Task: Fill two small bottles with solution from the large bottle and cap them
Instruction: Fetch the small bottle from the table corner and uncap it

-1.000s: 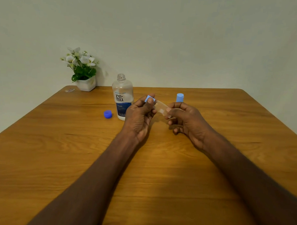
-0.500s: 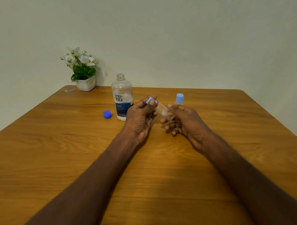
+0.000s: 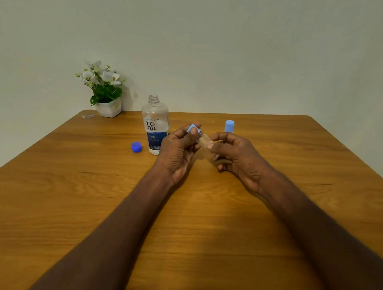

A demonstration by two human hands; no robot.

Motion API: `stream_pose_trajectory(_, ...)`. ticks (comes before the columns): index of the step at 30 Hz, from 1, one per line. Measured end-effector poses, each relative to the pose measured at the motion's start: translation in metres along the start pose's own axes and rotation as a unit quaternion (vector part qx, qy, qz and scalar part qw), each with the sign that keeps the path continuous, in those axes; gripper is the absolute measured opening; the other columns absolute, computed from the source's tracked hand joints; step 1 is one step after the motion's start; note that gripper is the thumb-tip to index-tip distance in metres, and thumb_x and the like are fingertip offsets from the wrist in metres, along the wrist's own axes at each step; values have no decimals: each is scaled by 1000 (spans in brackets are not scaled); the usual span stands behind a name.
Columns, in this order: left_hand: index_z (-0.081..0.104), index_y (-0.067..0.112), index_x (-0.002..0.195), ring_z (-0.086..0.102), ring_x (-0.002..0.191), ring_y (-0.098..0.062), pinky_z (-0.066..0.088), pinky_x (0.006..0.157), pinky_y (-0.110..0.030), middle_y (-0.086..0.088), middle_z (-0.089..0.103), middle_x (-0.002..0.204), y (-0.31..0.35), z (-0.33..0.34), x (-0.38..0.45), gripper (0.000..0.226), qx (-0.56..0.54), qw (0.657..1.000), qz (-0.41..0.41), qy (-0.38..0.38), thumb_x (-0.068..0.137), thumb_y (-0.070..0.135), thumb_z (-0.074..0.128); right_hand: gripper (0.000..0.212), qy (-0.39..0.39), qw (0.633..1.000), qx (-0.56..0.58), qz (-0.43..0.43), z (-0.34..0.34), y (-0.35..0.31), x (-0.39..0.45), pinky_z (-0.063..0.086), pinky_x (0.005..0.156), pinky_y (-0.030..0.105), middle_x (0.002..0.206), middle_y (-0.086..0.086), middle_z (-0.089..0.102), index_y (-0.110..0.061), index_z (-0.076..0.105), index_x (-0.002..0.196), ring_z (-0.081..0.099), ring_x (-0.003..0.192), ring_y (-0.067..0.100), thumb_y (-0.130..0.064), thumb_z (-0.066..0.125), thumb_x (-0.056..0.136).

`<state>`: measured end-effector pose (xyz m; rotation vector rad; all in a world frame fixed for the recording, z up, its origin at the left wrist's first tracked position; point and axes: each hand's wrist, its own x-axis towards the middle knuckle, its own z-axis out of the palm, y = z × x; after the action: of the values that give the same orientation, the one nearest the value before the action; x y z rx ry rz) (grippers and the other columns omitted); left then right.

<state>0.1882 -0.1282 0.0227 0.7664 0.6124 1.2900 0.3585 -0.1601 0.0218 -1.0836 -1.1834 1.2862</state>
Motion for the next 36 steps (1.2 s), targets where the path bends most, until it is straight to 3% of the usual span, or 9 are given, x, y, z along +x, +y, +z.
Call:
stream_pose_trajectory(2, 76, 5, 104, 67, 93, -19, 51, 96, -35, -7, 78, 95, 0, 0, -1, 22, 0, 1000, -2, -16, 83, 8, 72, 38, 2, 1000, -4, -4, 1, 0, 0, 49, 56, 30, 97, 8, 70, -14, 73, 116, 60, 77, 18, -16, 87, 80)
stream_pose_trajectory(5, 78, 6, 103, 70, 91, -18, 51, 99, -35, -9, 78, 95, 0, -1, -1, 24, -2, 1000, -3, -29, 80, 10, 74, 31, 10, 999, -40, -20, 8, -1, -4, 48, 55, 28, 91, 1, 69, -17, 76, 113, 59, 77, 15, -31, 83, 86)
stream_pose_trajectory(7, 78, 6, 104, 70, 91, -18, 55, 95, -33, -10, 77, 95, 0, -2, 0, 24, -3, 999, -2, -32, 82, 11, 74, 23, 32, 993, -98, -57, 11, -1, -7, 51, 60, 29, 88, -6, 71, -20, 79, 108, 60, 78, 14, -35, 79, 90)
stream_pose_trajectory(10, 77, 6, 108, 65, 83, -15, 59, 84, -29, -9, 72, 92, 0, -3, 2, 19, 7, 1000, 0, -17, 93, 15, 69, 23, 90, 967, -202, -129, 14, -1, -9, 55, 79, 40, 99, 3, 70, -23, 78, 109, 64, 92, 25, -27, 82, 87)
stream_pose_trajectory(16, 72, 8, 119, 66, 76, -13, 56, 67, -27, -1, 75, 87, -2, -3, 2, 33, 76, 997, 3, 21, 102, 34, 61, 39, 199, 869, -375, -253, 23, 12, -8, 41, 61, 16, 98, -17, 62, -31, 69, 123, 54, 74, 1, -36, 82, 86)
stream_pose_trajectory(20, 70, 8, 116, 69, 75, -16, 54, 61, -25, -4, 75, 87, -2, -2, 3, 27, 118, 992, 9, 41, 102, 30, 61, 43, 241, 843, -416, -243, 24, 18, 0, 39, 59, 17, 97, -17, 68, -30, 70, 128, 58, 72, 1, -41, 79, 88)
stream_pose_trajectory(24, 70, 8, 115, 67, 80, -20, 56, 66, -30, -10, 73, 95, -5, 0, 4, 23, 148, 988, 14, 36, 101, 26, 63, 38, 283, 814, -462, -212, 23, 20, 7, 33, 53, 17, 84, -17, 67, -30, 73, 115, 57, 69, -4, -51, 80, 83)
stream_pose_trajectory(29, 70, 4, 117, 64, 82, -21, 55, 68, -30, -13, 72, 101, -8, 1, 6, 26, 179, 982, 31, 49, 100, 23, 66, 40, 286, 816, -471, -175, 24, 22, 13, 56, 61, 30, 82, -13, 69, -29, 72, 110, 64, 74, 5, -56, 79, 82)
stream_pose_trajectory(36, 72, 6, 114, 68, 76, -14, 58, 79, -31, -8, 74, 93, -11, 1, 2, 23, 228, 970, 58, 68, 99, 22, 68, 52, 286, 821, -470, -152, 24, 22, 7, 57, 63, 34, 84, -8, 69, -27, 62, 116, 66, 73, 12, -61, 78, 80)
